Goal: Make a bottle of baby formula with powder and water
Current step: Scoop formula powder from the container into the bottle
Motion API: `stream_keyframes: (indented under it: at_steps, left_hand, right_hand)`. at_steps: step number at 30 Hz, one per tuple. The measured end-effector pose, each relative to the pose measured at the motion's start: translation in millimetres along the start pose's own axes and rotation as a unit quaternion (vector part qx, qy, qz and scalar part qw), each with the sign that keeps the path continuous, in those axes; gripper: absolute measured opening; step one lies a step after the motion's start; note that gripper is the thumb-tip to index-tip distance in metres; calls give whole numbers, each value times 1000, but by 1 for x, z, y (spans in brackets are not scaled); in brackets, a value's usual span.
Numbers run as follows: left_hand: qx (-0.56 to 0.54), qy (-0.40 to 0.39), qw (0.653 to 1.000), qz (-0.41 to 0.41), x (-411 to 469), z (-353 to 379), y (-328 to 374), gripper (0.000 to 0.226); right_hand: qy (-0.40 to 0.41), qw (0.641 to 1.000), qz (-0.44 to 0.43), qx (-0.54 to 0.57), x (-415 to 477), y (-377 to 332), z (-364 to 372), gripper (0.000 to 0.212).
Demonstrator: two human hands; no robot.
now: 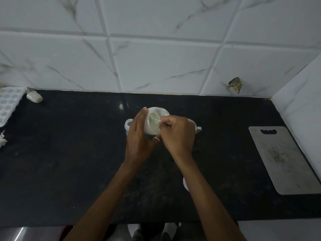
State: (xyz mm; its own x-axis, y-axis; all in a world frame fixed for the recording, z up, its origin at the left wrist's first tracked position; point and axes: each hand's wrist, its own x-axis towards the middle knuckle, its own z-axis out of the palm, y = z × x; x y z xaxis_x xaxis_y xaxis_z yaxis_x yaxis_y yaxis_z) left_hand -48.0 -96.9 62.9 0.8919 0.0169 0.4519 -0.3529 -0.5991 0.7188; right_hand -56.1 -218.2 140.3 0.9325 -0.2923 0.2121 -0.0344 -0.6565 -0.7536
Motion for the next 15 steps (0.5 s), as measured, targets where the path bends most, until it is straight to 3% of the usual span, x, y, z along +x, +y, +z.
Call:
stream_keyframes:
  at_steps: [6,15]
  left_hand:
    - [-10,8,999,-40,2,1,1,95]
    - [6,5,998,-65,5,9,3,96]
  right_hand:
    - [-4,983,129,128,7,11,-8,13]
    - [19,986,129,107,13,21,-12,11]
